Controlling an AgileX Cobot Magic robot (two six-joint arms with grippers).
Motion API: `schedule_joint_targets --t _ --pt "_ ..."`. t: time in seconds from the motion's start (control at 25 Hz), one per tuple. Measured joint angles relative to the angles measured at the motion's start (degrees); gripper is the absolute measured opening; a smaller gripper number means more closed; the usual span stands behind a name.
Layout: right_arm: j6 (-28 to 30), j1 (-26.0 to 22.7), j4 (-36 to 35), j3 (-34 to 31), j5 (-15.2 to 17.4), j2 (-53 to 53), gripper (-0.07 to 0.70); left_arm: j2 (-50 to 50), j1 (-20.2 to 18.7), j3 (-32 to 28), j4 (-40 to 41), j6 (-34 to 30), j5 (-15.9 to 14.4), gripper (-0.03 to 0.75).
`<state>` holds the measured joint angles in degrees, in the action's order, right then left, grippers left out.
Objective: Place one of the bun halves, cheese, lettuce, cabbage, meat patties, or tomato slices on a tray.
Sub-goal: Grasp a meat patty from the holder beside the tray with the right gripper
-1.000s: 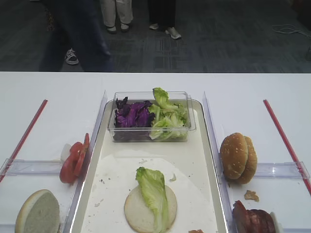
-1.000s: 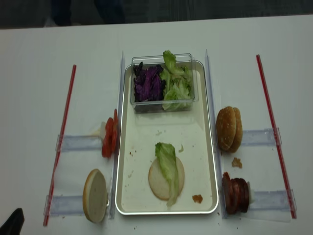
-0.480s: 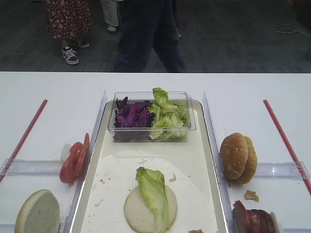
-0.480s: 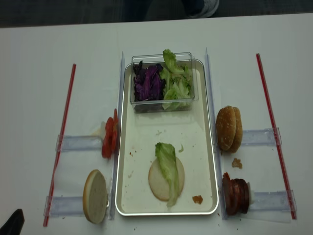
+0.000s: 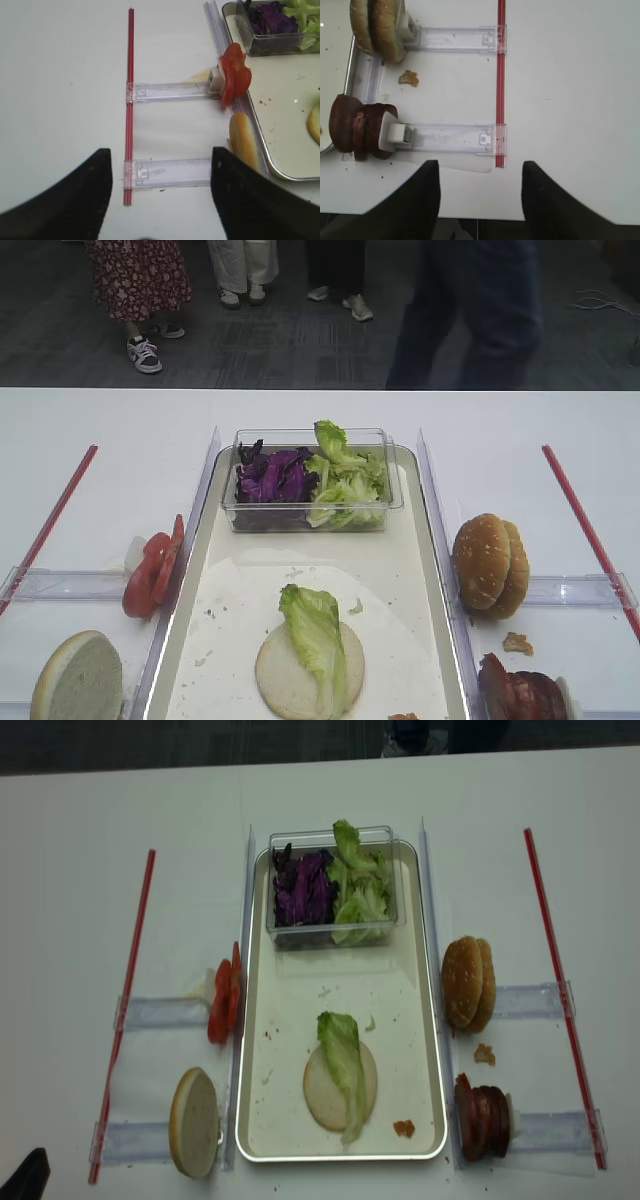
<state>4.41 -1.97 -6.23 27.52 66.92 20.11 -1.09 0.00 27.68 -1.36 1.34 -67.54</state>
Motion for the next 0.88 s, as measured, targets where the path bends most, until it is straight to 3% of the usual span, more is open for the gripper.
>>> schedule_joint_targets --t 0.36,0.88 --pt "-0.33 0.0 0.03 0.62 2.63 7.73 0.393 0.0 0.0 0.0 0.0 0.0 0.0 0.412" --pt "0.82 0.0 0.13 1.19 2.28 20.63 0.393 0.0 0.0 0.0 0.0 0.0 0.0 0.412"
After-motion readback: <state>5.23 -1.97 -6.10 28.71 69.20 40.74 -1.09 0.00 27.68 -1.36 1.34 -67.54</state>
